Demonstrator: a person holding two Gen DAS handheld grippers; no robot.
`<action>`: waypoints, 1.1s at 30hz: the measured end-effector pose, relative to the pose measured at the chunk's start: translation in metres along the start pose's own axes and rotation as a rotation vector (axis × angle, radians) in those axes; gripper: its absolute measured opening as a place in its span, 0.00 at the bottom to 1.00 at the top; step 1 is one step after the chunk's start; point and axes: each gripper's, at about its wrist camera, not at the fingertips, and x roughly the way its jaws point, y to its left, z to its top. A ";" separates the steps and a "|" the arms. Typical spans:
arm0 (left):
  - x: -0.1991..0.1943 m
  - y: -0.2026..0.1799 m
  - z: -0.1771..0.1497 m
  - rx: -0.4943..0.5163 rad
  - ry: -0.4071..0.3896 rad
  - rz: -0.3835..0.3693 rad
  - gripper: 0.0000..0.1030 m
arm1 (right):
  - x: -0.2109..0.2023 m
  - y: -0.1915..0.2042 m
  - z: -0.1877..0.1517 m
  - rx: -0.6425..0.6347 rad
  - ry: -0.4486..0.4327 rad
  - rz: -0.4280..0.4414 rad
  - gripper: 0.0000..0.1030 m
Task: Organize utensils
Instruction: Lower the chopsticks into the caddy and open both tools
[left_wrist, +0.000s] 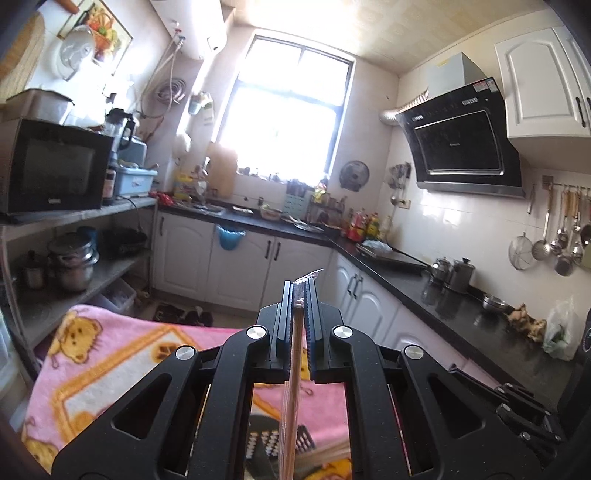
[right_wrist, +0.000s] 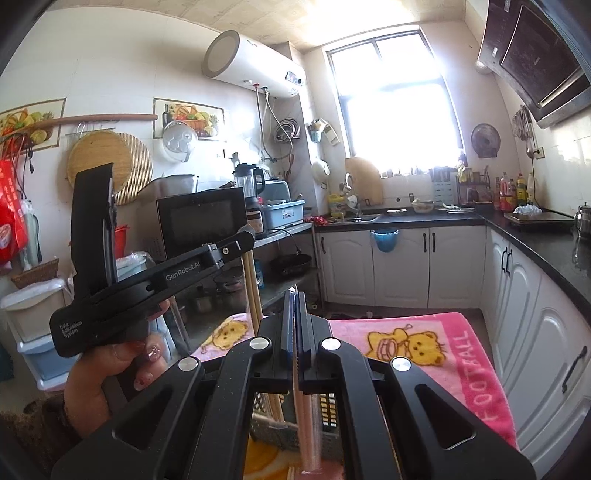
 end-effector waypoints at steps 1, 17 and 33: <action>0.004 0.001 0.002 0.007 -0.001 0.010 0.03 | 0.004 0.000 0.002 -0.010 -0.002 -0.007 0.01; 0.033 0.016 -0.008 0.013 -0.034 0.094 0.03 | 0.045 -0.017 0.023 -0.015 -0.054 -0.039 0.01; 0.049 0.023 -0.049 0.014 -0.015 0.138 0.03 | 0.068 -0.023 0.004 -0.076 -0.058 -0.079 0.02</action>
